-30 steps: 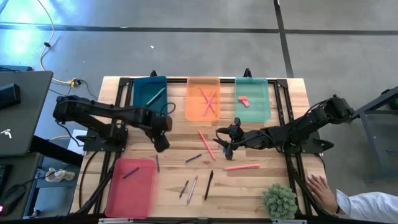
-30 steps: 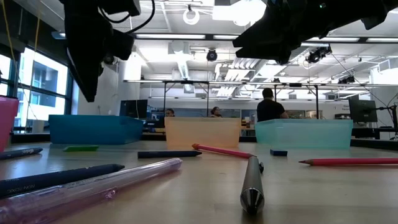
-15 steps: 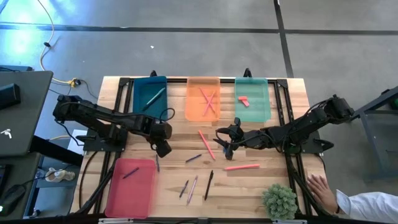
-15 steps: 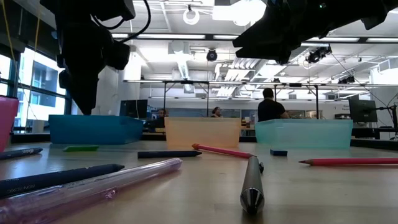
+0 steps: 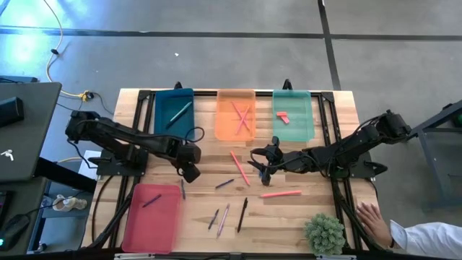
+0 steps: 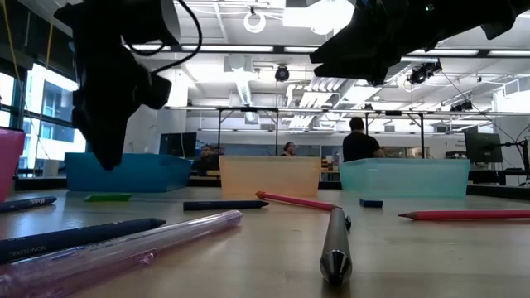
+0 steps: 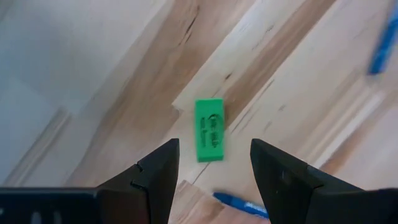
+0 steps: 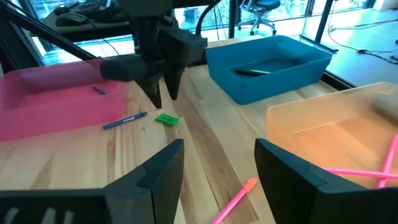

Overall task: Sort crayons/erasers/pens/pencils in bins
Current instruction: Put the green eraser into the green bin

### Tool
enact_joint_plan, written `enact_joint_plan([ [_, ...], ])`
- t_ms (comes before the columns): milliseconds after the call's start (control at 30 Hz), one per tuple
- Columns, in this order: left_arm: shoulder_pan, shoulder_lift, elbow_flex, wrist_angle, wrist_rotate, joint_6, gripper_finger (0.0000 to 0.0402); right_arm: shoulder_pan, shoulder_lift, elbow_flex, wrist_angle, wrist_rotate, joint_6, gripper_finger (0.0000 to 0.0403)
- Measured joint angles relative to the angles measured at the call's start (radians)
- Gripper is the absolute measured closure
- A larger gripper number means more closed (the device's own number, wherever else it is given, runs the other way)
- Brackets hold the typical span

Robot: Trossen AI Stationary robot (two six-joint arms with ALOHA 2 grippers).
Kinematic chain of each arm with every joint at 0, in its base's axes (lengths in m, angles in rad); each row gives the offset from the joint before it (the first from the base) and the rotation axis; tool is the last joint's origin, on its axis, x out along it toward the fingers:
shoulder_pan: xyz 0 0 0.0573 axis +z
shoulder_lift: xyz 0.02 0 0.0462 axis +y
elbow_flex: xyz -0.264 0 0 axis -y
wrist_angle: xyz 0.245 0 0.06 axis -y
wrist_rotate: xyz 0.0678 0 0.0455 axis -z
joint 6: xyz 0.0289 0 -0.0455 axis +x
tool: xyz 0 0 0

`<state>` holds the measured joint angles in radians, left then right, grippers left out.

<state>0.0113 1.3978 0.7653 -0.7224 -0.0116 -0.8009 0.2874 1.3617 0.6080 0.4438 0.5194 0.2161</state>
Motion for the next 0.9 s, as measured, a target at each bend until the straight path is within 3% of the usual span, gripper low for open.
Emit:
enact_joint_plan([
  [533,0.0,0.164,0.0,0.042,-0.001,0.008,0.0216,0.0,0.0,0.0,-0.007,0.002,0.001,0.0213],
  [900,-0.004,0.21,0.005,0.038,-0.023,-0.037,0.0217,0.0,0.0,0.0,-0.007,0.002,0.003,0.0213],
])
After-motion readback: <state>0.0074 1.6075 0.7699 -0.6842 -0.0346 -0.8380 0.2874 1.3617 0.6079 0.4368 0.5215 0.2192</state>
